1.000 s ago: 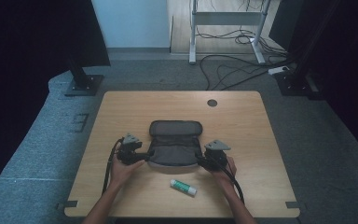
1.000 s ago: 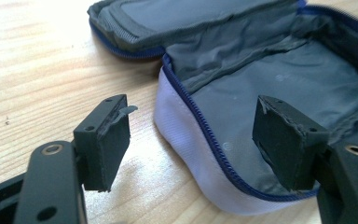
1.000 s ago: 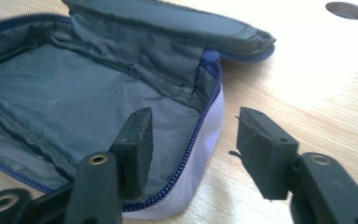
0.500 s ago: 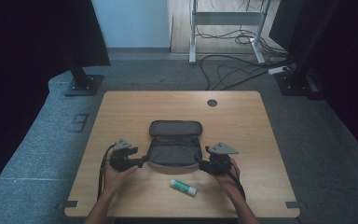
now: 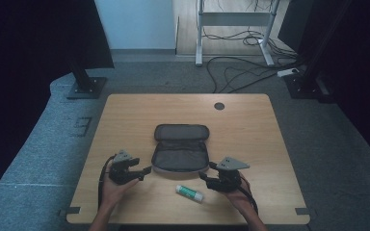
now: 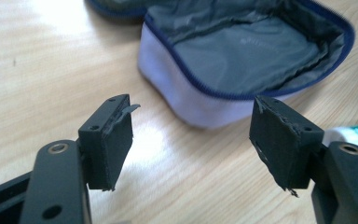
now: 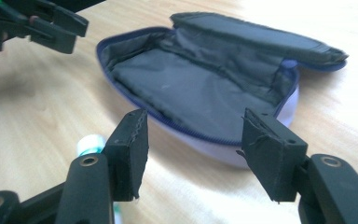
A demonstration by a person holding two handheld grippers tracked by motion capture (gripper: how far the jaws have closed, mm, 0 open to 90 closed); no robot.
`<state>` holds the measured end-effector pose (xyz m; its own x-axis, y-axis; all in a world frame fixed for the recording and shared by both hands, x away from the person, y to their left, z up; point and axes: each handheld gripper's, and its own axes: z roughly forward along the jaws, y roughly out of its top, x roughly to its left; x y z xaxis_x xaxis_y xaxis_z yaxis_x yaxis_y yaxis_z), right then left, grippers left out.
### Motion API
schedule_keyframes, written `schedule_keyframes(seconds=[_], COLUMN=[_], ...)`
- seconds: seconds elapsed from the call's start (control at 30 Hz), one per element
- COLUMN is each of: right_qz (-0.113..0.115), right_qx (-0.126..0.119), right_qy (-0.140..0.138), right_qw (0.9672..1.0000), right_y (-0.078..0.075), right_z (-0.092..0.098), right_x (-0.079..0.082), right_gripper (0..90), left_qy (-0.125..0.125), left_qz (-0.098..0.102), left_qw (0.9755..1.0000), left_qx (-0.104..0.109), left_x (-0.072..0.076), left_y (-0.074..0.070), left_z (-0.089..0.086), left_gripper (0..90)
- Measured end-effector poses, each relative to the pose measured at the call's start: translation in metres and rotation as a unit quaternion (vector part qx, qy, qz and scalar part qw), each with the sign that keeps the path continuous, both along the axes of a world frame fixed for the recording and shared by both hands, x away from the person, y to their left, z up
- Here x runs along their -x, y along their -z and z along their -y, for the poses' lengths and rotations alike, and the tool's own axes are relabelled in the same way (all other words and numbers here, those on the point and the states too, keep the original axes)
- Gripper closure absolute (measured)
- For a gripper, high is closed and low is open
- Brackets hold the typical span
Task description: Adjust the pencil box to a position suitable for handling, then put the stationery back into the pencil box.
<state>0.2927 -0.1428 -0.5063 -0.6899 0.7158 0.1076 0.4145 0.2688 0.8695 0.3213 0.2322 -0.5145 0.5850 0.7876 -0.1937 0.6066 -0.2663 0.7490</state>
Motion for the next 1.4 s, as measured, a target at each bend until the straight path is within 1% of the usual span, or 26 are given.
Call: schedule_keyframes(seconds=[0.03, 0.17, 0.27, 0.33, 0.47, 0.57, 0.7, 0.8, 0.9, 0.97, 1.1, 1.27, 1.4], right_qz=[0.000, 0.001, 0.001, -0.001, -0.012, -0.016, -0.015, -0.014, -0.015, -0.017, -0.024, -0.030, -0.033], right_qx=[0.003, 0.001, -0.003, -0.001, 0.003, 0.010, 0.014, 0.014, 0.017, 0.023, 0.023, 0.029, 0.035], right_qy=[-0.006, -0.010, -0.013, -0.022, -0.043, -0.056, -0.064, -0.069, -0.077, -0.086, -0.090, -0.101, -0.110], right_qw=[1.0000, 0.9999, 0.9999, 0.9998, 0.9990, 0.9982, 0.9977, 0.9974, 0.9968, 0.9959, 0.9954, 0.9940, 0.9927], right_y=[0.001, 0.001, 0.001, 0.002, 0.006, 0.010, 0.011, 0.011, 0.013, 0.015, 0.019, 0.024, 0.027], right_z=[0.001, 0.002, 0.002, 0.000, -0.006, -0.014, -0.021, -0.023, -0.028, -0.033, -0.037, -0.044, -0.049], right_x=[0.004, 0.008, 0.009, 0.009, 0.011, 0.012, 0.015, 0.016, 0.018, 0.020, 0.020, 0.022, 0.023], right_gripper=[41.4, 41.7, 42.8, 44.7, 45.3, 45.8, 46.1, 46.3, 46.6, 47.1, 47.7, 49.1, 51.9], left_qy=[-0.003, -0.007, -0.008, -0.009, -0.011, -0.012, -0.012, -0.010, -0.012, -0.013, -0.012, -0.011, -0.010], left_qz=[-0.004, -0.010, -0.012, -0.014, -0.014, -0.014, -0.016, -0.015, -0.015, -0.015, -0.017, -0.013, -0.015], left_qw=[1.0000, 0.9999, 0.9999, 0.9998, 0.9997, 0.9997, 0.9997, 0.9997, 0.9997, 0.9997, 0.9996, 0.9997, 0.9997], left_qx=[0.001, 0.001, -0.007, -0.010, -0.014, -0.016, -0.013, -0.015, -0.014, -0.014, -0.017, -0.016, -0.017], left_x=[0.000, 0.001, 0.002, 0.003, 0.004, 0.005, 0.006, 0.007, 0.006, 0.006, 0.007, 0.008, 0.007], left_y=[0.002, 0.007, 0.010, 0.013, 0.015, 0.016, 0.017, 0.018, 0.019, 0.019, 0.021, 0.020, 0.021], left_z=[-0.001, -0.006, -0.008, -0.010, -0.012, -0.013, -0.015, -0.015, -0.016, -0.016, -0.016, -0.016, -0.016], left_gripper=[30.7, 30.6, 30.4, 30.3, 30.4, 30.4, 30.4, 30.4, 30.4, 30.5, 30.6, 31.0, 31.0])
